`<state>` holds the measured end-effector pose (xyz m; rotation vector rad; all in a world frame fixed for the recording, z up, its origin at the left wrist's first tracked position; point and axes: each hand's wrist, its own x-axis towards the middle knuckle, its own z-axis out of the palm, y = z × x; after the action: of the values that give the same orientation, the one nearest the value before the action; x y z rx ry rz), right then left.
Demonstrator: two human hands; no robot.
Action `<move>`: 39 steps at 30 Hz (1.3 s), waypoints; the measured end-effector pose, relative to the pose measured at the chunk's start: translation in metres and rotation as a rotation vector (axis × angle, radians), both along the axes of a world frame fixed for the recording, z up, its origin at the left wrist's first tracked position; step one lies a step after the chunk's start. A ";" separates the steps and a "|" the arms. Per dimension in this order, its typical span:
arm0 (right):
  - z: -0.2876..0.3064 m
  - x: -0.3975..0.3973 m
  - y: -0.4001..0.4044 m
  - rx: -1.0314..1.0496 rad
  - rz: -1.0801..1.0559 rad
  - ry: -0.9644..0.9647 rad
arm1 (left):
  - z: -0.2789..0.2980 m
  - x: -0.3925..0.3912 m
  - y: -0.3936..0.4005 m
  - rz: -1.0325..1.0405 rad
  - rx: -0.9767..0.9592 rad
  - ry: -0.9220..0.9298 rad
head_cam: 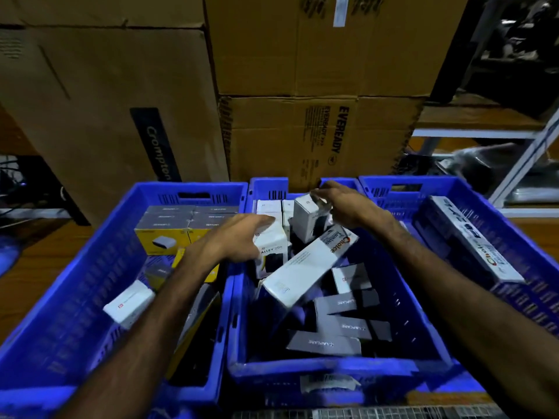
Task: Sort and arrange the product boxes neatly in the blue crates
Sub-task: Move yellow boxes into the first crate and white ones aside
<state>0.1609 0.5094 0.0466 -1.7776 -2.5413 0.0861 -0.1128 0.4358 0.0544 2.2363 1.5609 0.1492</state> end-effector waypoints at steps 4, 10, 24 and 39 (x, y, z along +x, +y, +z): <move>-0.003 -0.002 0.001 0.025 0.049 0.118 | -0.010 0.003 -0.001 0.000 0.061 -0.002; 0.000 -0.006 0.003 0.000 0.036 0.092 | 0.000 0.006 0.009 -0.019 -0.029 0.021; -0.030 -0.016 -0.011 -0.162 -0.004 0.452 | -0.009 0.004 0.010 -0.036 0.035 0.053; -0.040 -0.021 -0.043 -0.181 -0.151 0.498 | -0.037 0.006 -0.032 -0.033 0.298 0.211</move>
<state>0.1401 0.4668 0.0065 -1.7244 -2.0957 0.6791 -0.1067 0.4036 0.0170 2.5785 1.7027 0.1485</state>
